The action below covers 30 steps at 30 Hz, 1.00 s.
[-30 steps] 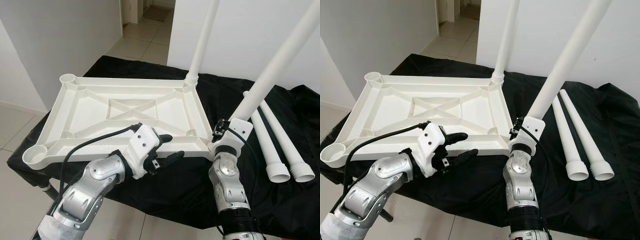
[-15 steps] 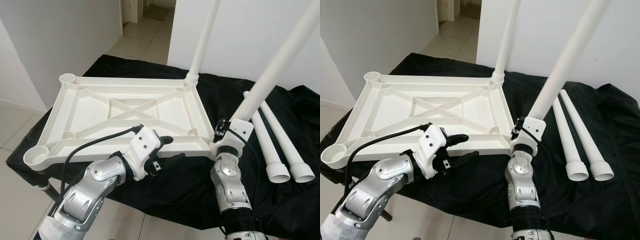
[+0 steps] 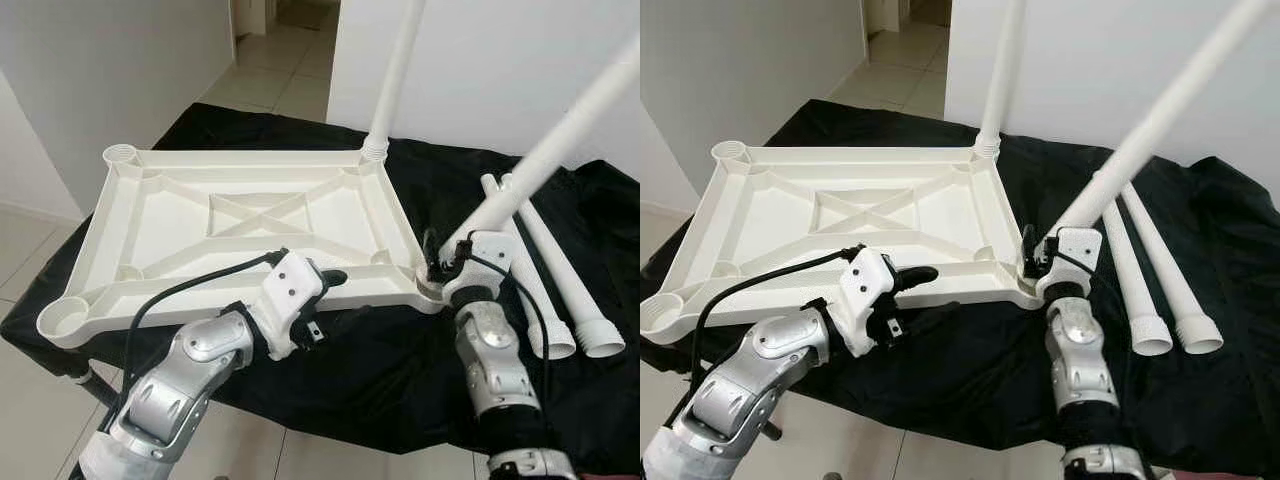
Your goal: Building children table
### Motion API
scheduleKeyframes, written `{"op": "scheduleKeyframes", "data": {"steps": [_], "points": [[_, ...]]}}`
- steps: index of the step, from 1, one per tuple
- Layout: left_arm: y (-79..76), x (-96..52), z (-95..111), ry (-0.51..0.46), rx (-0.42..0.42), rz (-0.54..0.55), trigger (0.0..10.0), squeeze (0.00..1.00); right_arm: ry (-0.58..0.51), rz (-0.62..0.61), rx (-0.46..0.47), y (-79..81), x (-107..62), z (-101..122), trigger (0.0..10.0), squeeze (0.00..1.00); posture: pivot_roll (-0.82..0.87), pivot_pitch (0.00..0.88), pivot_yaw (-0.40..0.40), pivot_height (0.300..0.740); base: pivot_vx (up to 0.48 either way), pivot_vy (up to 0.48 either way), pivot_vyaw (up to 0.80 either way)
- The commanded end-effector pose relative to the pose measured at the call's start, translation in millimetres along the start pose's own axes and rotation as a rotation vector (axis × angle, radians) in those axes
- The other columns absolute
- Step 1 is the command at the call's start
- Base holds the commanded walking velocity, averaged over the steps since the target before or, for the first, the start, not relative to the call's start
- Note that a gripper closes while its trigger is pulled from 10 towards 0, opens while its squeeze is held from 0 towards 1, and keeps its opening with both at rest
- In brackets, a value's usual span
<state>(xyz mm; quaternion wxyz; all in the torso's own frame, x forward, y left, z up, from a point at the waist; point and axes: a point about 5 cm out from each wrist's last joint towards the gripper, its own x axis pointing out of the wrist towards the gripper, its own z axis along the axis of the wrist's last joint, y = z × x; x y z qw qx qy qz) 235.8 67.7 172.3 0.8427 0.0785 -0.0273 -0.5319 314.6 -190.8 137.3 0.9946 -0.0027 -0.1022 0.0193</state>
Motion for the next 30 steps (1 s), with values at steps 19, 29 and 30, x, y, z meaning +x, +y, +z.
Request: {"op": "scheduleKeyframes", "data": {"steps": [19, 29, 30], "points": [[4.6, 2.3, 3.4, -0.003, 0.034, 0.038, 10.0, 0.0, -0.047, 0.253, 0.115, 2.2, 8.5, 2.4, 0.0, 0.0, 0.0, 0.0, -0.069, 0.74, 0.0, 0.0, 0.0], [5.1, 2.7, 3.1, 0.0, 0.04, 0.04, 10.0, 0.0, -0.041, 0.302, 0.058, 4.0, -15.6, -12.9, 10.0, 0.0, -0.01, 0.0, -0.062, 0.74, 0.0, 0.0, 0.0], [5.0, 2.9, 2.9, 0.001, 0.04, 0.041, 10.0, 0.0, -0.038, 0.276, 0.057, 1.6, -20.0, -16.8, 10.0, 0.0, -0.02, 0.0, -0.055, 0.74, 0.0, 0.0, 0.0]]}}
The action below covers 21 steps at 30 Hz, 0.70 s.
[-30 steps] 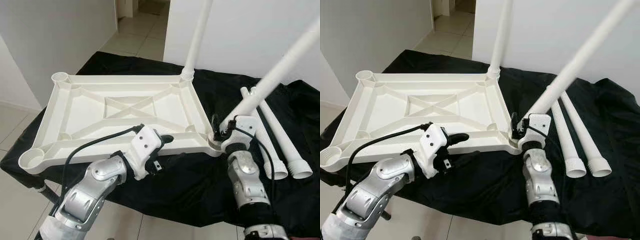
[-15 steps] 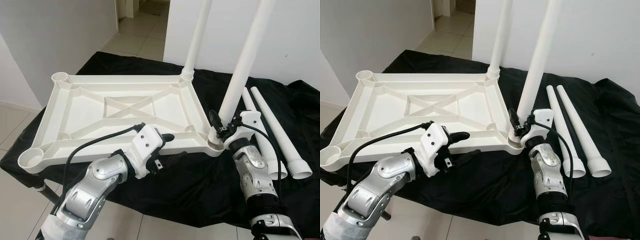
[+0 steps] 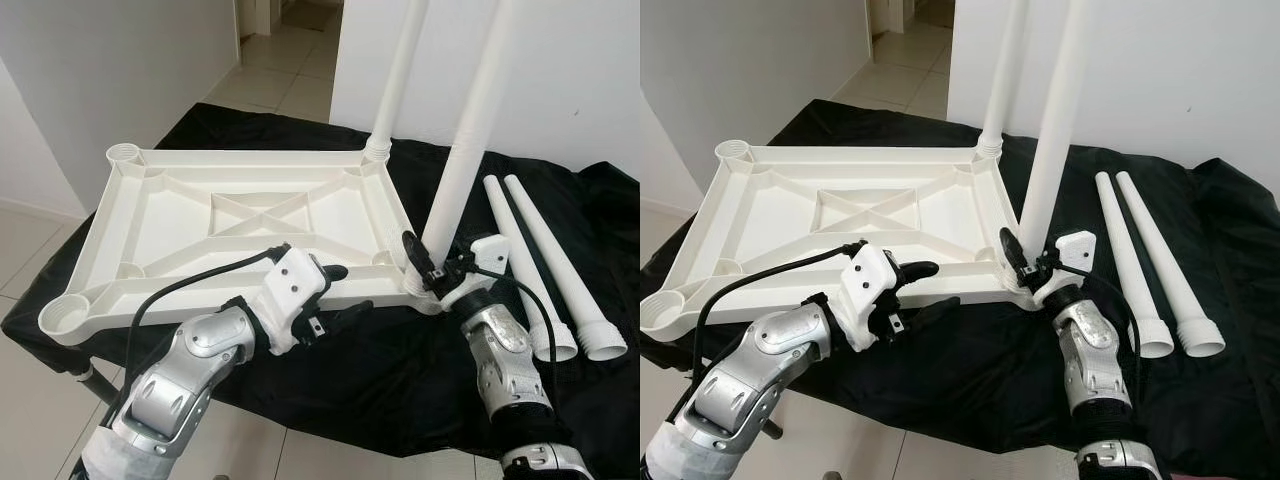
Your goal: Building children table
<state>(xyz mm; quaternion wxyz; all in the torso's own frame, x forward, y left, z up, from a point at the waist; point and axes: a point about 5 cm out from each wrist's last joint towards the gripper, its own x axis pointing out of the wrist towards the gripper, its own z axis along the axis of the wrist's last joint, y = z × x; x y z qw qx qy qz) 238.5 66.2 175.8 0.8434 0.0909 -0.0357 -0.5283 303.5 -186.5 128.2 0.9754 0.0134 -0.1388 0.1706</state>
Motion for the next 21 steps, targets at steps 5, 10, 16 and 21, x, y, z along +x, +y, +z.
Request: {"op": "scheduleKeyframes", "data": {"steps": [5, 10, 16, 21], "points": [[2.1, 0.5, -0.4, 0.001, 0.005, 0.031, 10.0, 0.0, 0.029, -0.127, 0.079, -3.7, -18.9, -17.4, 10.0, 0.0, -0.03, 0.0, -0.045, 0.74, 0.0, 0.0, 0.0], [2.3, 0.3, -0.6, 0.006, 0.006, 0.021, 10.0, 0.0, -0.02, -0.15, 0.132, -1.8, -15.6, -11.3, 10.0, 0.0, -0.04, 0.0, -0.036, 0.74, 0.0, 0.0, 0.0], [7.0, -0.3, -2.3, 0.026, 0.007, 0.0, 10.0, 0.0, -0.069, -0.038, 0.045, 7.9, -4.2, 7.8, 10.0, 0.0, -0.03, 0.0, -0.035, 0.74, 0.0, 0.0, 0.0], [19.2, -2.2, -0.5, 0.04, 0.034, -0.011, 10.0, 0.0, -0.064, 0.033, 0.015, 15.4, -0.2, 12.2, 10.0, 0.0, -0.02, 0.0, -0.036, 0.74, 0.0, 0.0, 0.0]]}}
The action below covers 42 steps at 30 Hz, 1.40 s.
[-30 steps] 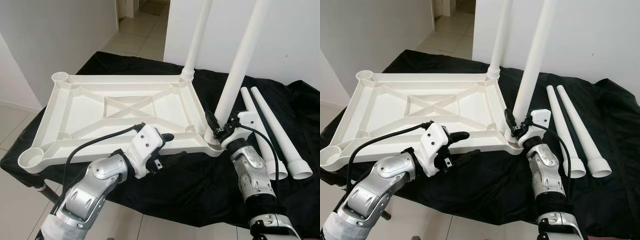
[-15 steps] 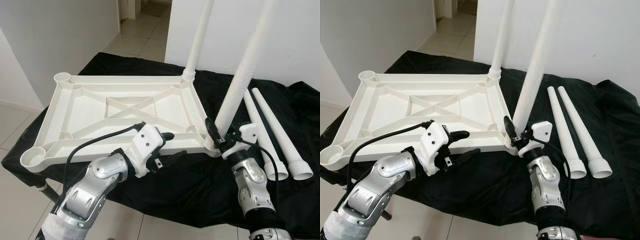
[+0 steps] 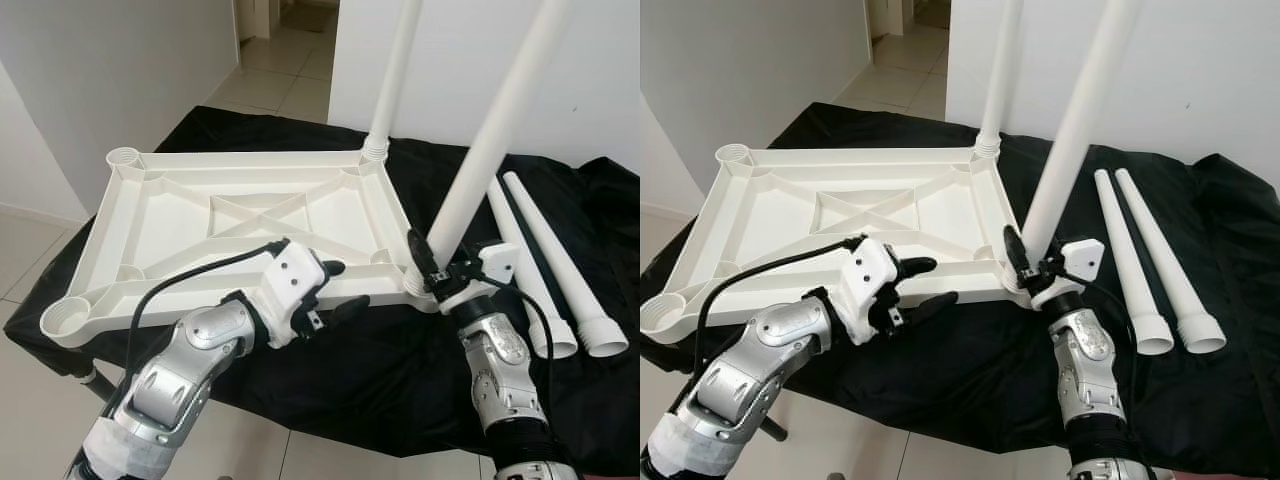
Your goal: Building children table
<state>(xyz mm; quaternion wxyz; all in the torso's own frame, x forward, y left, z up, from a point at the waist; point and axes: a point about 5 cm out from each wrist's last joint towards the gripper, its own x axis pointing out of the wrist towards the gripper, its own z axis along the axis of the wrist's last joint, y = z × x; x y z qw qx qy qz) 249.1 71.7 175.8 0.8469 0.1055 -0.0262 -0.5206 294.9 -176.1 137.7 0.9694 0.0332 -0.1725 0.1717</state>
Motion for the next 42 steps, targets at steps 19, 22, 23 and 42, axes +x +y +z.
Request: {"op": "scheduleKeyframes", "data": {"steps": [19, 22, 23, 42], "points": [[23.7, 13.0, 56.6, -0.213, -0.107, -0.388, 10.0, 0.0, 0.097, 0.406, 0.051, 35.4, 7.6, 17.6, 10.0, 0.0, -0.03, 0.0, -0.035, 0.74, 0.0, 0.0, 0.0], [24.7, 12.7, 60.1, -0.228, -0.126, -0.425, 10.0, 0.0, 0.107, 0.443, 0.054, 36.0, 6.2, 19.9, 10.0, 0.0, -0.04, 0.0, -0.03, 0.74, 0.0, 0.0, 0.0], [24.7, 12.7, 60.1, -0.228, -0.126, -0.425, 10.0, 0.0, 0.107, 0.443, 0.054, 36.0, 6.2, 19.9, 10.0, 0.0, -0.04, 0.0, -0.03, 0.74, 0.0, 0.0, 0.0], [32.2, 11.1, 95.5, -0.363, -0.313, -0.739, 9.6, 0.0, 0.251, 0.837, 0.185, 49.4, -13.9, 40.3, 10.0, 0.0, -0.05, 0.0, -0.008, 0.74, 0.0, 0.0, 0.0]]}}
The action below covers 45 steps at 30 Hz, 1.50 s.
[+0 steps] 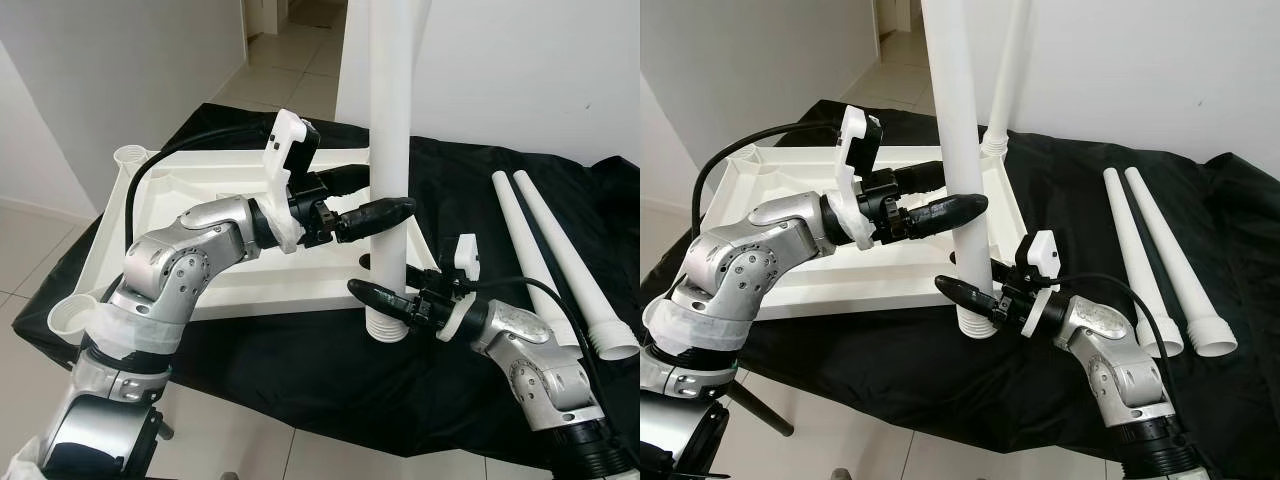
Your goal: Building children table
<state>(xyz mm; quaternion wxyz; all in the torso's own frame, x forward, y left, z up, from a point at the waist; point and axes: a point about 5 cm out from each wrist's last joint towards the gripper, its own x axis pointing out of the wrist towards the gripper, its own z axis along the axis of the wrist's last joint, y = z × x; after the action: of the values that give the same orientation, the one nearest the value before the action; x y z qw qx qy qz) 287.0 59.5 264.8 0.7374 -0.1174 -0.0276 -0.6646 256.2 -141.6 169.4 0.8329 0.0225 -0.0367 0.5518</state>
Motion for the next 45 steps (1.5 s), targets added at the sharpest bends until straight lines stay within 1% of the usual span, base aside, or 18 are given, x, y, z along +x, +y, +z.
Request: {"op": "scheduleKeyframes", "data": {"steps": [1, 2, 4, 14, 21, 22, 23, 24, 29, 32, 33, 34, 35, 36, 38, 41, 43, 45], "points": [[-21.8, -3.4, 11.5, -0.03, -0.046, -0.434, 6.7, 0.0, 0.013, 0.06, 0.021, 7.0, 1.2, 0.2, 10.0, 0.0, -0.05, 0.0, -0.007, 0.74, 0.0, 0.0, 0.0], [-21.8, -3.4, 11.5, -0.03, -0.046, -0.434, 6.7, 0.0, 0.013, 0.06, 0.021, 7.0, 1.2, 0.2, 10.0, 0.0, -0.05, 0.0, -0.007, 0.74, 0.0, 0.0, 0.0], [-23.3, -6.4, 15.6, -0.027, -0.103, -0.485, 0.0, 0.0, 0.03, 0.091, 0.039, 10.4, 1.3, -1.4, 10.0, 0.0, -0.05, 0.0, -0.006, 0.74, 0.0, 0.0, 0.0], [-26.9, -10.2, 23.4, -0.022, -0.141, -0.547, 0.0, 0.0, 0.052, 0.111, 0.062, 13.0, 1.4, -2.5, 10.0, 0.0, -0.05, 0.0, -0.002, 0.74, 0.0, 0.0, 0.0], [-26.4, -8.7, 25.2, -0.013, -0.145, -0.528, 0.0, 0.0, 0.048, 0.087, 0.072, 10.3, 0.8, 0.0, 10.0, 0.0, -0.05, 0.0, -0.003, 0.74, 0.0, 0.0, 0.0], [-25.2, -6.0, 25.6, -0.007, -0.135, -0.499, 10.0, 0.0, 0.036, 0.062, 0.067, 6.9, 0.5, 2.7, 10.0, 0.0, -0.05, 0.0, -0.003, 0.74, 0.0, 0.0, 0.0], [-25.2, -6.0, 25.6, -0.007, -0.135, -0.499, 10.0, 0.0, 0.036, 0.062, 0.067, 6.9, 0.5, 2.7, 10.0, 0.0, -0.05, 0.0, -0.003, 0.74, 0.0, 0.0, 0.0], [-22.7, -1.9, 27.8, -0.009, -0.112, -0.449, 10.0, 0.0, 0.021, 0.037, 0.064, 3.3, 0.5, 6.0, 10.0, 1.0, -0.06, 0.0, 0.003, 0.74, 0.0, 0.0, 0.0], [-10.1, 14.0, 41.2, -0.005, -0.04, -0.26, 10.0, 0.0, -0.03, -0.012, 0.054, -4.7, 0.3, 19.5, 10.0, 1.0, -0.07, 0.0, 0.013, 0.74, 0.0, 0.0, 0.0], [-6.5, 18.6, 46.9, -0.011, -0.019, -0.209, 10.0, 0.0, -0.044, -0.027, 0.042, -6.8, 0.3, 24.1, 10.0, 1.0, -0.07, 0.0, 0.013, 0.74, 0.0, 0.0, 0.0], [-3.5, 22.6, 49.7, -0.006, 0.014, -0.154, 10.0, 0.0, -0.053, -0.037, 0.031, -7.7, 0.5, 26.8, 10.0, 1.0, -0.07, 0.0, 0.02, 0.74, 0.0, 0.0, 0.0], [2.8, 28.2, 52.7, 0.009, 0.047, -0.071, 10.0, 0.0, -0.063, -0.049, 0.028, -9.2, 2.0, 30.5, 10.0, 0.04, -0.07, 0.0, 0.022, 0.74, 0.0, 0.0, 0.0], [8.8, 32.9, 55.4, 0.025, 0.078, 0.001, 10.0, 0.0, -0.073, -0.058, 0.027, -10.8, 4.0, 33.9, 10.0, 0.0, -0.07, 0.0, 0.022, 0.74, 0.0, 0.0, 0.0], [8.8, 32.9, 55.4, 0.025, 0.078, 0.001, 10.0, 0.0, -0.073, -0.058, 0.027, -10.8, 4.0, 33.9, 10.0, 0.0, -0.07, 0.0, 0.022, 0.74, 0.0, 0.0, 0.0], [17.9, 38.1, 59.5, 0.037, 0.108, 0.105, 10.0, 0.0, -0.092, -0.073, 0.017, -11.7, 8.8, 39.5, 10.0, 0.0, -0.07, 0.0, 0.025, 0.74, 0.0, 0.0, 0.0], [24.4, 39.8, 60.1, 0.043, 0.114, 0.165, 10.0, 0.0, -0.107, -0.111, -0.006, -14.5, 12.7, 41.6, 10.0, 0.0, -0.08, 0.0, 0.031, 0.74, 0.0, 0.0, 0.0], [39.6, 40.7, 58.7, 0.049, 0.104, 0.266, 10.0, 0.0, -0.118, -0.18, -0.011, -21.0, 20.2, 39.2, 10.0, 0.0, -0.08, 0.0, 0.034, 0.74, 0.0, 0.0, 0.0], [44.1, 40.7, 58.0, 0.054, 0.101, 0.291, 10.0, 0.0, -0.118, -0.199, -0.01, -22.7, 22.2, 37.8, 10.0, 0.0, -0.08, 0.0, 0.034, 0.74, 0.0, 0.0, 0.0]]}}
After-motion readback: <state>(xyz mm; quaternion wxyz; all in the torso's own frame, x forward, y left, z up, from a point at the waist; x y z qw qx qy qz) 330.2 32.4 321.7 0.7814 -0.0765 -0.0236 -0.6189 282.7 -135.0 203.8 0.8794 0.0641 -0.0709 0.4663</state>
